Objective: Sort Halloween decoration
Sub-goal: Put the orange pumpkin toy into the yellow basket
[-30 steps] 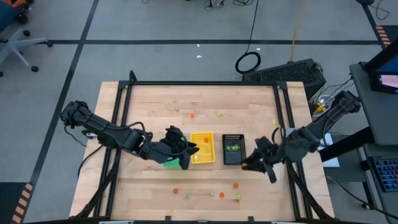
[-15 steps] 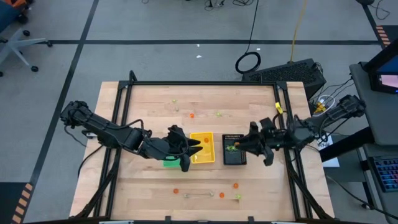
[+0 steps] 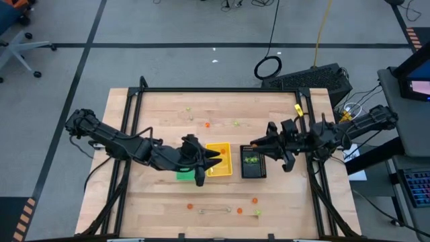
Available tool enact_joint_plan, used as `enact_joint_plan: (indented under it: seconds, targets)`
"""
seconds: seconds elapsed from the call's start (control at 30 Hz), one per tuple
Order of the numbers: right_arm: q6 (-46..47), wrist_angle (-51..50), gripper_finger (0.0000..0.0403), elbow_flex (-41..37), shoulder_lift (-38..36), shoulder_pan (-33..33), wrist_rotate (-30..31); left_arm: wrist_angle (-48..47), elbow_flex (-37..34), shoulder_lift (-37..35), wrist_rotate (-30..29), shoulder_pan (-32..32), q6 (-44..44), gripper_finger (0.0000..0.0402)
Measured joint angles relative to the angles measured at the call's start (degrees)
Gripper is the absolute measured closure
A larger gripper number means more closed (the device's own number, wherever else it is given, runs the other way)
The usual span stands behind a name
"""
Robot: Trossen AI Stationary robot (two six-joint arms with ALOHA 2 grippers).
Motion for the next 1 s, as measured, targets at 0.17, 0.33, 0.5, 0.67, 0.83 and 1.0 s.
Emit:
enact_joint_plan:
  seconds: [0.17,0.33,0.5,0.67,0.83,1.0]
  targets:
    - [-2.3,0.2,0.0330,0.0,0.0,0.0,-0.1,2.7,0.0,0.0,2.3,0.0,2.3,0.0285]
    - [-4.0,0.2,0.0330,0.0,0.0,0.0,-0.1,3.5,0.0,0.0,2.9,0.0,2.2,0.0285]
    - [-4.9,0.3,0.0330,0.0,0.0,0.0,-0.1,3.5,0.0,0.0,2.9,0.0,2.1,0.0285]
    - [-5.1,0.3,0.0330,0.0,0.0,0.0,-0.1,3.5,0.0,0.0,2.9,0.0,2.1,0.0285]
    - [-6.5,0.3,0.0330,0.0,0.0,0.0,0.0,3.4,0.0,0.0,2.9,0.0,2.1,0.0285]
    - [-9.1,0.3,0.0330,0.0,0.0,0.0,0.0,3.4,0.0,0.0,2.9,0.0,2.1,0.0285]
